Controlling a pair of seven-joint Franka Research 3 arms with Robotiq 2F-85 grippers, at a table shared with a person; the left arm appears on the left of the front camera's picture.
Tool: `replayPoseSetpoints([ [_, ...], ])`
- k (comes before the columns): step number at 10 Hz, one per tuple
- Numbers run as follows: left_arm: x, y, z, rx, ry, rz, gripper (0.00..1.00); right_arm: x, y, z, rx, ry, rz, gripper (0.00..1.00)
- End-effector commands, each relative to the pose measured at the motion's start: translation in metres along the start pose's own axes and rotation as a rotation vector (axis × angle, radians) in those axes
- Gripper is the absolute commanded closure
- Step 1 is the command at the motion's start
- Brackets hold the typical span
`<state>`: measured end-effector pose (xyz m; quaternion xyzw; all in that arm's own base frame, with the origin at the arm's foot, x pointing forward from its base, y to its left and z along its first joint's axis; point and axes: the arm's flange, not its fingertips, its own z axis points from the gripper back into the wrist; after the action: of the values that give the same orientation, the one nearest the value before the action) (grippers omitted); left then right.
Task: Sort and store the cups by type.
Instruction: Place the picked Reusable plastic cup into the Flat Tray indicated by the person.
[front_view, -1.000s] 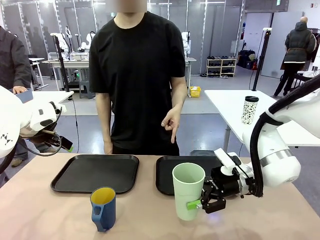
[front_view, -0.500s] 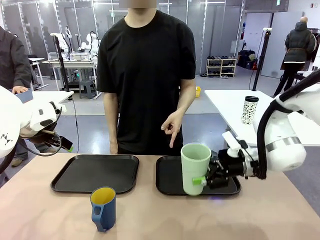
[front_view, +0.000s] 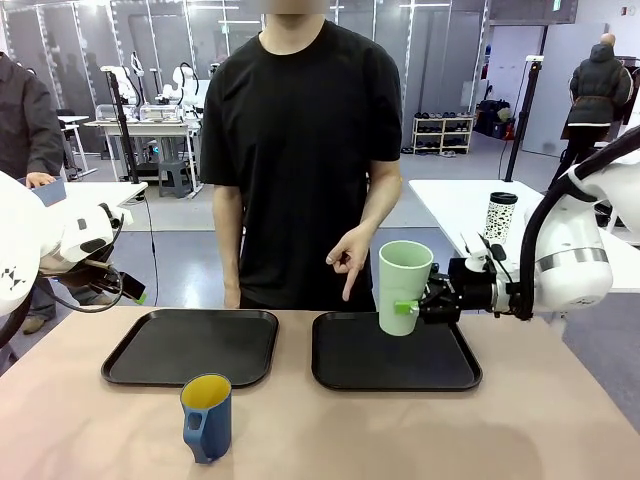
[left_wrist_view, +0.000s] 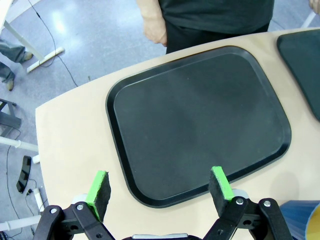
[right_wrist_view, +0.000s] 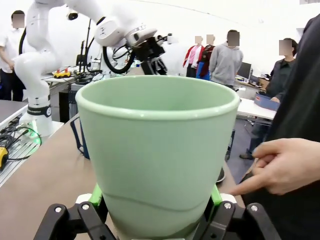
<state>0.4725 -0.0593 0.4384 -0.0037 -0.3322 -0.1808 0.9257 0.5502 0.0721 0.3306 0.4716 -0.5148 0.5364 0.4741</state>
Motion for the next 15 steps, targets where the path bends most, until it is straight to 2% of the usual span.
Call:
replayPoseSetpoints([
  [1, 0.001, 0.001, 0.000, 0.004, -0.002, 0.004, 0.00, 0.002, -0.012, 0.007, -0.021, -0.043, -0.018, 0.15],
  [6, 0.001, 0.001, 0.000, 0.004, -0.002, 0.004, 0.00, -0.016, -0.024, 0.022, -0.076, -0.037, -0.038, 0.15],
  [12, 0.001, 0.001, 0.000, 0.004, -0.002, 0.004, 0.00, -0.091, -0.036, 0.014, -0.166, -0.047, -0.030, 0.15],
  [15, 0.001, 0.001, 0.000, 0.004, -0.002, 0.004, 0.00, -0.113, -0.041, 0.013, -0.198, -0.048, -0.061, 0.15],
])
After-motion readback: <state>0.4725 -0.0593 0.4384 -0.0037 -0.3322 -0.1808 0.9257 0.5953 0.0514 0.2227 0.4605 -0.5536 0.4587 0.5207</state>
